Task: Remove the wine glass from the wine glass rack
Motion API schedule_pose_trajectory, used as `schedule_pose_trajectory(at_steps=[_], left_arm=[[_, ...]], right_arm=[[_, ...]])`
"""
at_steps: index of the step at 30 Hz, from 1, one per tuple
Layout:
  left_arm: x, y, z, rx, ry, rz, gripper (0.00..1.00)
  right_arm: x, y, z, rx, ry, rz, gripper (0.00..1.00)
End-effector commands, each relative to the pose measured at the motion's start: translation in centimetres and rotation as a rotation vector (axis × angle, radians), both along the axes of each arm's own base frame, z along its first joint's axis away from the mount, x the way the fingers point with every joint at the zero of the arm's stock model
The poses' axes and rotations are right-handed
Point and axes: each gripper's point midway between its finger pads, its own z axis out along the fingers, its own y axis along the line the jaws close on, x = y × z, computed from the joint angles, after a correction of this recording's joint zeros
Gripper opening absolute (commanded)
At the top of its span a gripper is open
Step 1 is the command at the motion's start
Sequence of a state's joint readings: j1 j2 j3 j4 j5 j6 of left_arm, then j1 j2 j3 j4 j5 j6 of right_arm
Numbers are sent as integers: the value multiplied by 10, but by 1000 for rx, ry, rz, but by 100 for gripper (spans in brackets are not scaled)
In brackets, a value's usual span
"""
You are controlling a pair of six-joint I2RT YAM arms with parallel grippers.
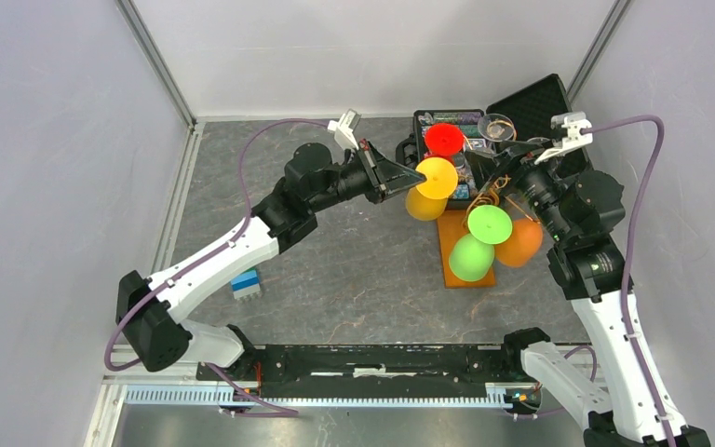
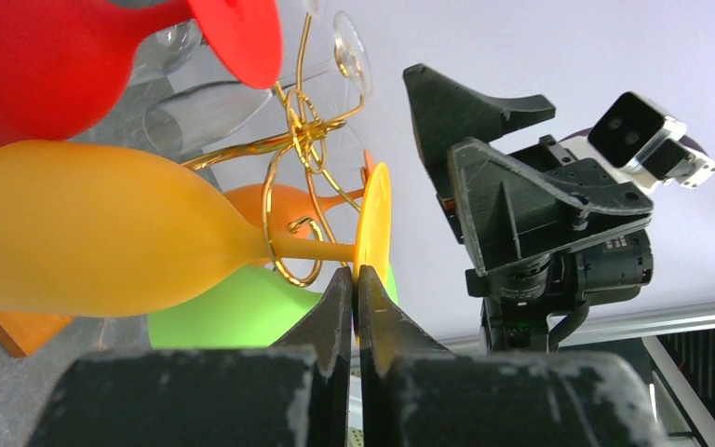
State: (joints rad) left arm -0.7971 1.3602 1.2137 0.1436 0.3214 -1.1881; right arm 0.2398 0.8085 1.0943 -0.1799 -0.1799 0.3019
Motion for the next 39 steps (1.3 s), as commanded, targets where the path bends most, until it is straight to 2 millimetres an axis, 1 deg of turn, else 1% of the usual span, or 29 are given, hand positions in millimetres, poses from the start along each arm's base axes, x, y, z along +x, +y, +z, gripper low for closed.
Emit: schedule_pose_trajectory(at_steps=[1, 3, 7, 10, 14, 16, 20, 22, 23, 26, 29, 33, 34, 39], left_arm=[[6, 7, 49, -74, -133, 64, 2], [10, 1, 51, -78, -138, 57, 2], [19, -11, 43, -64, -124, 44, 2], [18, -19, 40, -73, -117, 11, 2], [9, -29, 40, -84, -116, -57, 2], [3, -34, 41, -94, -122, -93, 2], [-13, -37, 40, -96, -114, -162, 2], [-25, -36, 43, -120, -105, -204, 2], [-32, -33, 46, -139, -102, -221, 2], [-44, -25, 46, -152, -93, -237, 2], [-50, -17, 46, -150, -102, -230, 2], [-58, -9, 45, -142, -114, -234, 2], [-59, -7, 43, -139, -110, -231, 2], [-65, 11, 41, -147, -106, -184, 2]], right_arm=[[-3, -4, 13, 16, -49, -19, 84], [-4, -4, 14, 18, -51, -16, 84], [-6, -5, 16, 16, -58, -16, 84], [-10, -3, 19, -1, -77, 3, 84], [-13, -7, 23, 0, -97, -15, 86], [-15, -10, 25, 6, -109, -30, 90], [-18, -12, 28, 15, -126, -39, 95], [-23, -7, 31, -4, -152, -1, 98], [-26, -3, 33, -12, -173, 25, 98], [-35, 5, 40, -10, -219, 79, 98], [-40, 10, 43, -7, -242, 112, 98], [-43, 16, 40, -7, -237, 151, 98], [-46, 18, 46, -4, -267, 166, 98], [-60, 28, 54, -12, -312, 248, 98]])
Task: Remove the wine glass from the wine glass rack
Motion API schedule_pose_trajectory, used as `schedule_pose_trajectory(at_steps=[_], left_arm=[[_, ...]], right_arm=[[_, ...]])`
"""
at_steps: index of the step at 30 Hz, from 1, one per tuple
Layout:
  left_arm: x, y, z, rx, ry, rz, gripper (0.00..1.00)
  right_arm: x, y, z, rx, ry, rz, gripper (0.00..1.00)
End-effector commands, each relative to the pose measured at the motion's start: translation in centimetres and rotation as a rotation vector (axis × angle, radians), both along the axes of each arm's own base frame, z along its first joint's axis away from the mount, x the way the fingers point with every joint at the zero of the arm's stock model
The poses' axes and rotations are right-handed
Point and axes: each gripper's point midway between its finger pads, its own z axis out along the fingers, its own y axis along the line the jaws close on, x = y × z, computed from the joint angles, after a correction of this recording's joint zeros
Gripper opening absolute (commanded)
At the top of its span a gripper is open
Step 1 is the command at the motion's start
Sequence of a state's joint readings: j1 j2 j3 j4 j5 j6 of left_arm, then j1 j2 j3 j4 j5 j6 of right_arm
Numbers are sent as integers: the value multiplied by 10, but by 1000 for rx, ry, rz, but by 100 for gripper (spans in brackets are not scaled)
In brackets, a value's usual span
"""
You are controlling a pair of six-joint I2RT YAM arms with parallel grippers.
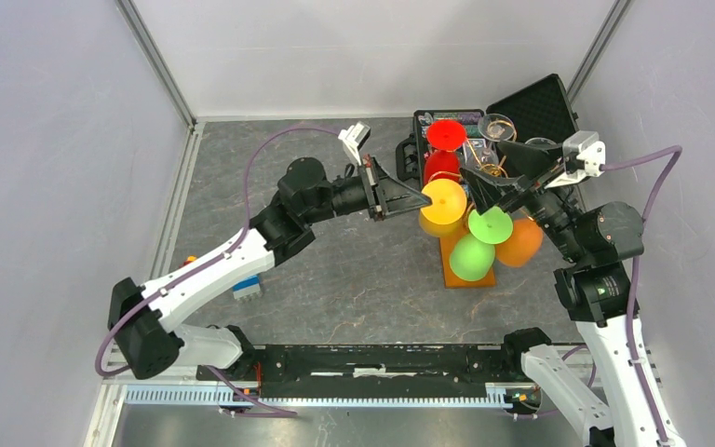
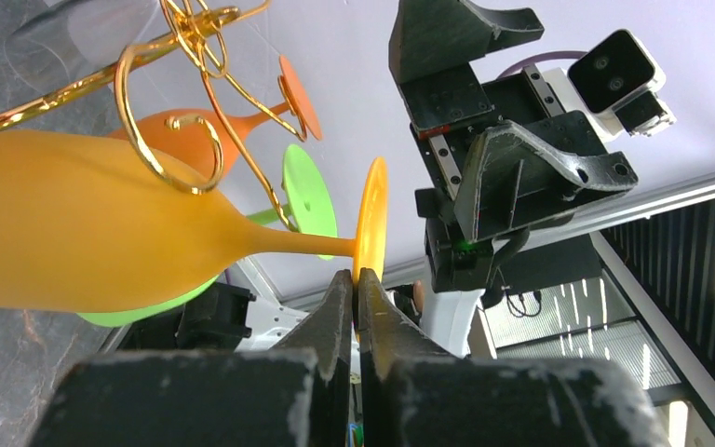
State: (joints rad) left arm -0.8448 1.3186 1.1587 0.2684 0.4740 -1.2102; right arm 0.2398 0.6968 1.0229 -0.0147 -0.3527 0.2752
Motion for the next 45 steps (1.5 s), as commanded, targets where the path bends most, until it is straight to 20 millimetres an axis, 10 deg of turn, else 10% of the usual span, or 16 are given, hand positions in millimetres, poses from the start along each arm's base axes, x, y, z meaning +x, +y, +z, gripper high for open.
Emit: schedule_pose_trajectory(at_steps=[1, 16, 45], left_arm=[[-14, 23, 25, -76, -43, 30, 2], [-28, 100, 86, -207, -162, 136, 2], [-22, 150, 165, -230, -307, 276, 2]], right_arm=[[-20, 11, 20, -3, -90, 97, 98], [-39, 49, 37, 344, 46, 455, 98], [-51, 64, 52, 488, 79, 520, 98]])
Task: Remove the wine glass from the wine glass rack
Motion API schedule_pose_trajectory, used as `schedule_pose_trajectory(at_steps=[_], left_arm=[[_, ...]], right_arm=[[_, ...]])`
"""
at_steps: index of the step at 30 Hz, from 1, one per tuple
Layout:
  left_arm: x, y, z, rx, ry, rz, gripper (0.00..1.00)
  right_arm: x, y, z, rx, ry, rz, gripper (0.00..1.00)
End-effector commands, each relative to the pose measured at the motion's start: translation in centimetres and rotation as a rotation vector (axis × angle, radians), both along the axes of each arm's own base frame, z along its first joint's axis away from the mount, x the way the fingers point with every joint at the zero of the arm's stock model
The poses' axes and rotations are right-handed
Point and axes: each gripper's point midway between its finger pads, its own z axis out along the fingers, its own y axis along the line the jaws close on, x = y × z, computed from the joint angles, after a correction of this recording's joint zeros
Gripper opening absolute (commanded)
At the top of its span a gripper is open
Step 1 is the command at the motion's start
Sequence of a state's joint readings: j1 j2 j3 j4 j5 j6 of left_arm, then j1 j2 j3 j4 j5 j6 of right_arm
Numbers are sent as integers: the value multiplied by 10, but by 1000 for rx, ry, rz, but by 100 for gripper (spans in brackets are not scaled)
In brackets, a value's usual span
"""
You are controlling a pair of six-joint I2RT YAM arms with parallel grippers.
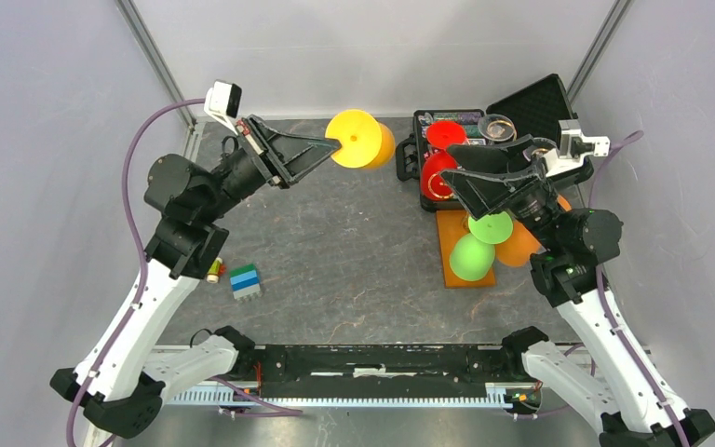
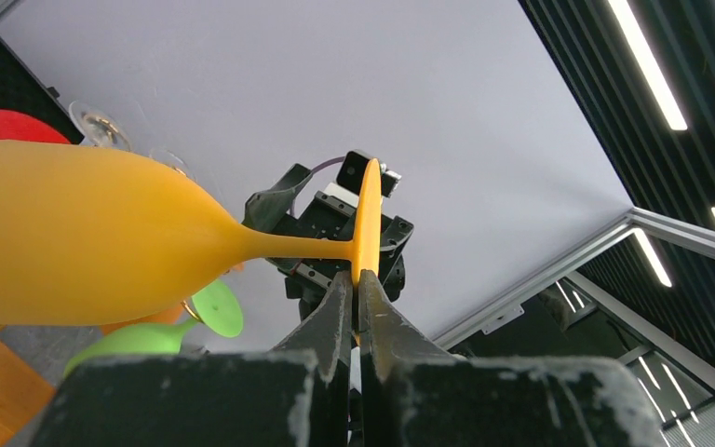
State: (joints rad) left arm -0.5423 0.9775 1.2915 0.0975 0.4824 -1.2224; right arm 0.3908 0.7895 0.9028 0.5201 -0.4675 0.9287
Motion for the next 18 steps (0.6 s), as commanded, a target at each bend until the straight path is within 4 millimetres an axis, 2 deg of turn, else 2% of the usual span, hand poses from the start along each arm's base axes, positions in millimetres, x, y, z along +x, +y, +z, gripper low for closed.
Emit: schedule_pose_trajectory(at_steps=[1, 6, 9, 18], left_arm=[[-17, 10, 30, -25, -96, -5, 2], [-27, 14, 60, -111, -165, -30, 2], [-33, 15, 78, -167, -202, -73, 2], [-34, 14, 98, -285, -231, -162, 2]], right_arm=[[-10, -4, 10, 16, -17, 4, 98], [-13, -2, 12, 33, -14, 34, 98], [-16, -3, 20, 62, -18, 50, 98], [-17, 3, 32, 91, -37, 98, 98]])
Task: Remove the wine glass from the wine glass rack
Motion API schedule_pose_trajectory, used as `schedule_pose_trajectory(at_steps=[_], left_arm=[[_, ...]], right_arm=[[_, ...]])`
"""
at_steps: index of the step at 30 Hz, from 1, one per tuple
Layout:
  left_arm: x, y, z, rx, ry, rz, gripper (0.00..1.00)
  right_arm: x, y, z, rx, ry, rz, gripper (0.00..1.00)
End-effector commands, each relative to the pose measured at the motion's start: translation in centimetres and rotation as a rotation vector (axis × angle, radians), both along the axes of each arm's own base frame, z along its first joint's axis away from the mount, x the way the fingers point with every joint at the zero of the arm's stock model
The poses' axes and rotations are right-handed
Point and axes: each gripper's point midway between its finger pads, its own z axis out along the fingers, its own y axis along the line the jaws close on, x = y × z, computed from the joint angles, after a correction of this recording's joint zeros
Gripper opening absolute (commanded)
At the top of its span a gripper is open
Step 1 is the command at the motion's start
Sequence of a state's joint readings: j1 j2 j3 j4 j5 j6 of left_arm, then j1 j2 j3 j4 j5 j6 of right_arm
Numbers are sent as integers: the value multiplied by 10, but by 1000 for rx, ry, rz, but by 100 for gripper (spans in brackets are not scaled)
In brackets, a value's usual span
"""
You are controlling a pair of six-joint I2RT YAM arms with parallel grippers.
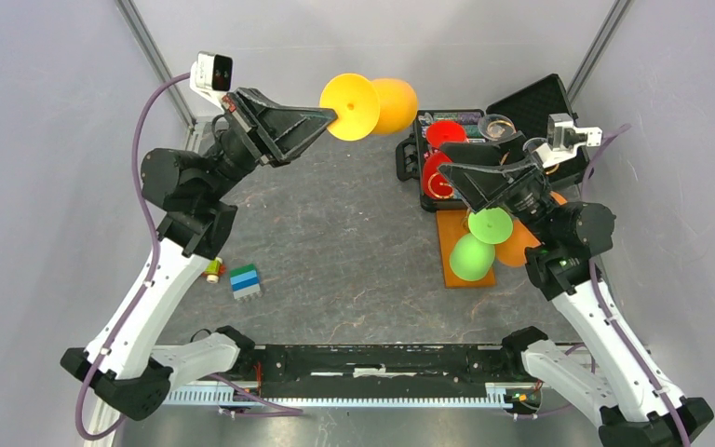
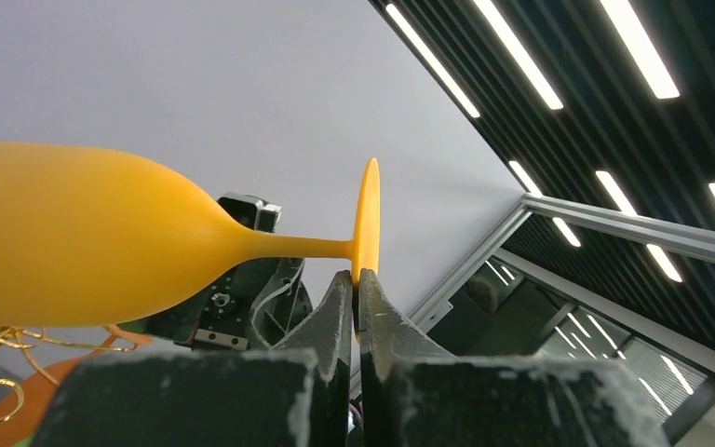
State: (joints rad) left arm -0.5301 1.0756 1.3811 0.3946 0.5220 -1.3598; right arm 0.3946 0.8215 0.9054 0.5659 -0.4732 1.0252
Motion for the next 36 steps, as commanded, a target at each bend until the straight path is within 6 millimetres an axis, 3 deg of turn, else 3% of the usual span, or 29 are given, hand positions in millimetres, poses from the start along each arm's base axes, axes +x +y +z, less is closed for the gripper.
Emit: schedule_pose_trajectory(at_steps=[1, 6, 16, 25, 31, 36], left_arm=[[-20, 9, 33, -105, -79, -90, 2], [-20, 9, 39, -161, -88, -143, 2], [-25, 21, 55, -273, -101, -185, 2], [-25, 37, 50, -349, 42, -184, 2], [-23, 43, 44, -365, 133, -173, 2], [-23, 43, 42, -371, 163, -203, 2]], right_arm=[[-19, -2, 29, 45, -92, 38, 98], [-28, 2, 33, 64, -144, 91, 98], [-28, 18, 22, 161, -139, 223, 98], [-27, 17, 55, 233, -296, 232, 98], [-36, 21, 69, 284, -392, 327, 98], [-38, 40, 79, 264, -427, 390, 84]])
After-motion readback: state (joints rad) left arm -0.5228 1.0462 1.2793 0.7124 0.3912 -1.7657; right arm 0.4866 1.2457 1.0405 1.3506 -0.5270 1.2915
